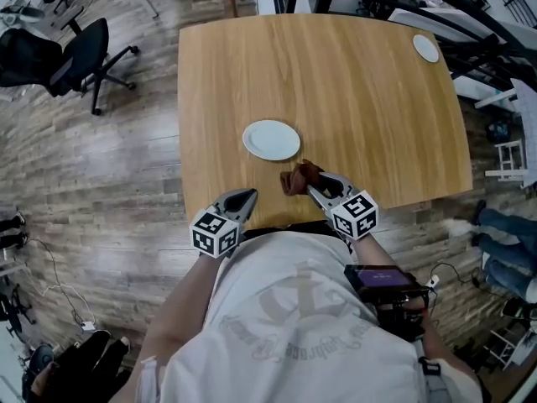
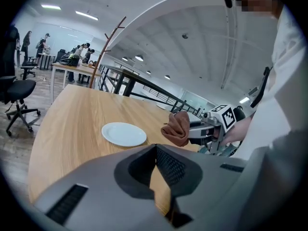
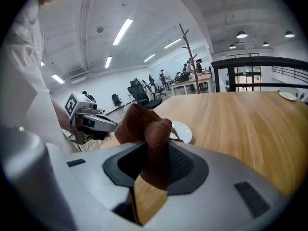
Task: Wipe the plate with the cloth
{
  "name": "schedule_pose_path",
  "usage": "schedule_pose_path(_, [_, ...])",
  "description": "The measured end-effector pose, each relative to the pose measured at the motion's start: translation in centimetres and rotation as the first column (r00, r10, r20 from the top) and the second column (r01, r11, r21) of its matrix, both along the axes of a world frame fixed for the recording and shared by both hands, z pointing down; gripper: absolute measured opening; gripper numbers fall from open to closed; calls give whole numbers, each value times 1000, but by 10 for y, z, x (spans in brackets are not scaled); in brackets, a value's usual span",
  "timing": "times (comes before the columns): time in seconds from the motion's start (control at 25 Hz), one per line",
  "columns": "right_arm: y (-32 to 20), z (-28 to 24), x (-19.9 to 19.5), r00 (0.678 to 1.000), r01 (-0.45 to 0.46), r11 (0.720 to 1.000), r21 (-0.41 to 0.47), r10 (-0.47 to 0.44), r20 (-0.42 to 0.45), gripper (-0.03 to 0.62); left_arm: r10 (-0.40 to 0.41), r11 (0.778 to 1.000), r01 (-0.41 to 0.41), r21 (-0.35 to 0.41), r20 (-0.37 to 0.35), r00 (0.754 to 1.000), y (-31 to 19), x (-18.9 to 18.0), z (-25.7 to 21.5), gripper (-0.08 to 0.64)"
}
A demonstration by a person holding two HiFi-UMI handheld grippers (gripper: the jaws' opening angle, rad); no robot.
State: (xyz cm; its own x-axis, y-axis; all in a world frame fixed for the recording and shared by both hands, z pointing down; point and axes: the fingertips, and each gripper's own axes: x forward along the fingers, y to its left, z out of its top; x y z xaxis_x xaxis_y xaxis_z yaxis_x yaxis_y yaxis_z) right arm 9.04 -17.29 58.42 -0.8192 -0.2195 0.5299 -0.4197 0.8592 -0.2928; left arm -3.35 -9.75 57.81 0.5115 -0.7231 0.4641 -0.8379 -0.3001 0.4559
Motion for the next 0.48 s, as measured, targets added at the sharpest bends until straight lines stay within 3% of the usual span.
schedule_pose_path(0.16, [-21, 2, -20, 998, 69, 998, 9, -69, 1, 127, -47, 999, 47, -4, 32, 998, -16, -11, -6, 11])
schedule_pose_path(0.48, [-50, 5, -7, 986, 163, 987, -13, -163, 21, 127, -138, 989, 140, -36, 62, 989, -36, 16, -7, 11])
